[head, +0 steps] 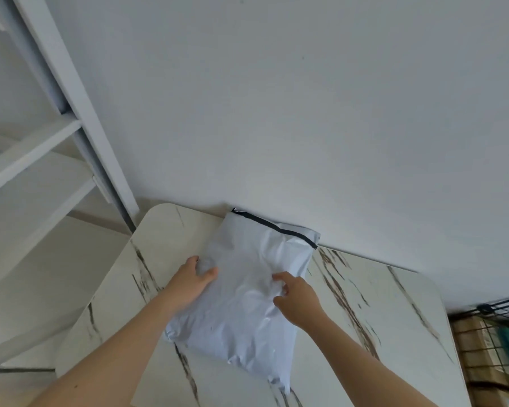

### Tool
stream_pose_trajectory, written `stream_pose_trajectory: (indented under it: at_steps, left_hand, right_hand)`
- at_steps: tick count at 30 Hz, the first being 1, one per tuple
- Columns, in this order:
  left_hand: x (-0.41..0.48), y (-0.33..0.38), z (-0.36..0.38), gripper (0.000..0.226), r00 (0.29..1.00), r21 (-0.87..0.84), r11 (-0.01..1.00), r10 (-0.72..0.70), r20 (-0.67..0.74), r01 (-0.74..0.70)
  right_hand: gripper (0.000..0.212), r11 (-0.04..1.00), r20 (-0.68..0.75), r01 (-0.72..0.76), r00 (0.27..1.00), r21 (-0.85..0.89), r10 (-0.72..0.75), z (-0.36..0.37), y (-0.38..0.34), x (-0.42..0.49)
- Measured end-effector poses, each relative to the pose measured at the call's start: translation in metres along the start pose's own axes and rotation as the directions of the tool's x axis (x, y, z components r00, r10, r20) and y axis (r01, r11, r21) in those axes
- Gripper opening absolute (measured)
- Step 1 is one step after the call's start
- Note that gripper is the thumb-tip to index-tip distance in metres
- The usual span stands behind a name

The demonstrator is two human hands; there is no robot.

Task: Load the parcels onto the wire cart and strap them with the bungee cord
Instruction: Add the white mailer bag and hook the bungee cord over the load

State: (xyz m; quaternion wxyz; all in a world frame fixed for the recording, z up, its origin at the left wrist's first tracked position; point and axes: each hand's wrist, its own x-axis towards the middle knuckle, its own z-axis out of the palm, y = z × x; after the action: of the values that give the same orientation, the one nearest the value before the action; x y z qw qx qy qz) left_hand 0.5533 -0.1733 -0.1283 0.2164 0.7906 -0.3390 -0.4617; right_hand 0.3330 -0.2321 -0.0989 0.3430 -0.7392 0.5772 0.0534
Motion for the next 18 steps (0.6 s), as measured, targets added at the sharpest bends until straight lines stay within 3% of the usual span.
stream_pose_trajectory:
  at_steps: [7,9,14,18]
  left_hand:
    - [0.005,0.014,0.001,0.060,0.995,-0.295,0.955,-0.059,-0.082,0.032]
    - [-0.001,0.019,-0.002,0.065,0.995,-0.292,0.956,-0.063,-0.074,0.039]
    - [-0.026,0.049,-0.007,0.031,0.999,-0.242,0.970,0.036,-0.016,-0.039]
    - [-0.052,0.080,-0.008,0.032,0.993,-0.215,0.973,0.102,0.060,-0.087]
  right_hand:
    - [0.055,0.999,0.025,-0.037,0.999,0.010,0.037,-0.005,-0.003,-0.008]
    - [0.056,0.999,0.038,-0.039,0.999,0.014,0.038,-0.010,-0.004,-0.011]
    - [0.059,0.997,0.030,-0.042,0.999,0.060,0.040,-0.020,0.001,-0.021]
    - [0.052,0.994,0.016,-0.031,0.999,0.104,0.030,-0.033,0.012,-0.028]
